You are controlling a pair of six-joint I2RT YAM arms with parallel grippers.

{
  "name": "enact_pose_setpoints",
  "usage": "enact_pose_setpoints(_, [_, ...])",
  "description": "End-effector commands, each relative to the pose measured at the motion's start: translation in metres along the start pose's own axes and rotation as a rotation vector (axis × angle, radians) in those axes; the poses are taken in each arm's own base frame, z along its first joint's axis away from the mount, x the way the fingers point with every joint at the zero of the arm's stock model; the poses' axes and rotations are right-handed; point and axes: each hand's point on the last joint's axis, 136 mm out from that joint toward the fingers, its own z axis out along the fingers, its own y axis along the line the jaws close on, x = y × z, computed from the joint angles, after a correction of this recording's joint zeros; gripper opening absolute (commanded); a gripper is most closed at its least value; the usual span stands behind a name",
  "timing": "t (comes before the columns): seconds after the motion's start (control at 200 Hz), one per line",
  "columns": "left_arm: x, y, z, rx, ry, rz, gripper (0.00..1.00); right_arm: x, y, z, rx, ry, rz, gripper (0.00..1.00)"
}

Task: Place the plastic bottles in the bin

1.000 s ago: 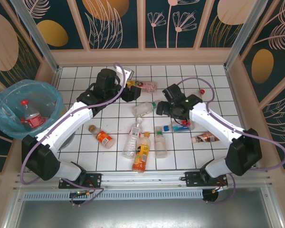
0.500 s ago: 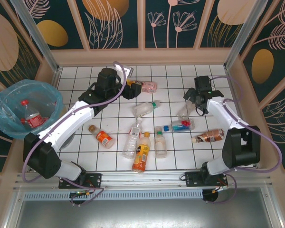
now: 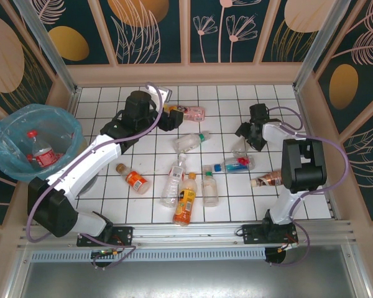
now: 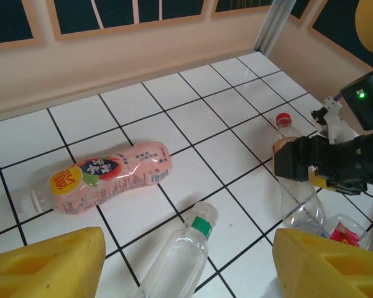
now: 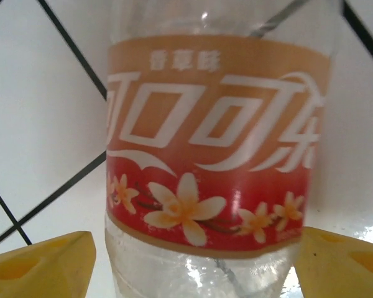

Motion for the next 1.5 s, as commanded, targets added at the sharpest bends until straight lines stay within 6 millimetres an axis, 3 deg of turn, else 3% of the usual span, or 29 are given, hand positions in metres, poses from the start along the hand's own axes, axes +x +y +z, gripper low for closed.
enact_pose_setpoints(0.0, [-0.014, 0.001, -0.011, -0.02, -0.058, 0.009, 0.72, -0.012, 0.013, -0.005, -0.059, -0.029, -0.009, 0.7])
enact_pose_setpoints(0.08, [-0.018, 0.001, -0.013, -0.031, -0.07, 0.009, 0.72, -0.019, 0.019, -0.015, -0.075, -0.058, -0.031, 0.6])
enact_pose_setpoints(0.225, [-0.038, 0.003, -0.025, -0.064, -0.122, 0.01, 0.73, -0.035, 0.026, -0.048, -0.074, -0.117, -0.071, 0.57])
enact_pose_setpoints(0.375, [-0.068, 0.005, -0.046, -0.1, -0.209, -0.005, 0.73, -0.056, 0.051, -0.109, -0.152, -0.257, -0.151, 0.55])
enact_pose_setpoints(0.505, [-0.098, -0.002, -0.069, -0.096, -0.308, -0.023, 0.73, -0.05, 0.094, -0.165, -0.292, -0.354, -0.282, 0.54])
enact_pose_setpoints(0.626, [-0.126, -0.014, -0.088, -0.045, -0.373, -0.048, 0.73, -0.007, 0.154, -0.218, -0.531, -0.424, -0.496, 0.52])
enact_pose_setpoints(0.741, [-0.146, -0.037, -0.099, 0.066, -0.384, -0.073, 0.73, 0.054, 0.204, -0.277, -0.851, -0.461, -0.67, 0.51])
enact_pose_setpoints(0.831, [-0.151, -0.054, -0.103, 0.169, -0.378, -0.109, 0.73, 0.103, 0.227, -0.321, -1.068, -0.506, -0.797, 0.5])
enact_pose_setpoints(0.936, [-0.161, -0.071, -0.117, 0.276, -0.397, -0.144, 0.73, 0.142, 0.238, -0.357, -1.244, -0.52, -0.908, 0.48])
enact_pose_setpoints(1.121, [-0.178, -0.092, -0.15, 0.384, -0.458, -0.14, 0.74, 0.179, 0.243, -0.384, -1.413, -0.491, -1.022, 0.46])
enact_pose_setpoints(1.316, [-0.175, -0.095, -0.152, 0.401, -0.44, -0.147, 0.71, 0.195, 0.245, -0.397, -1.499, -0.475, -1.071, 0.45])
enact_pose_setpoints(1.396, [-0.174, -0.092, -0.152, 0.382, -0.443, -0.15, 0.6, 0.198, 0.246, -0.393, -1.494, -0.463, -1.084, 0.45])
enact_pose_setpoints(1.491, [-0.177, -0.087, -0.158, 0.351, -0.467, -0.144, 0.39, 0.2, 0.247, -0.389, -1.484, -0.444, -1.097, 0.45])
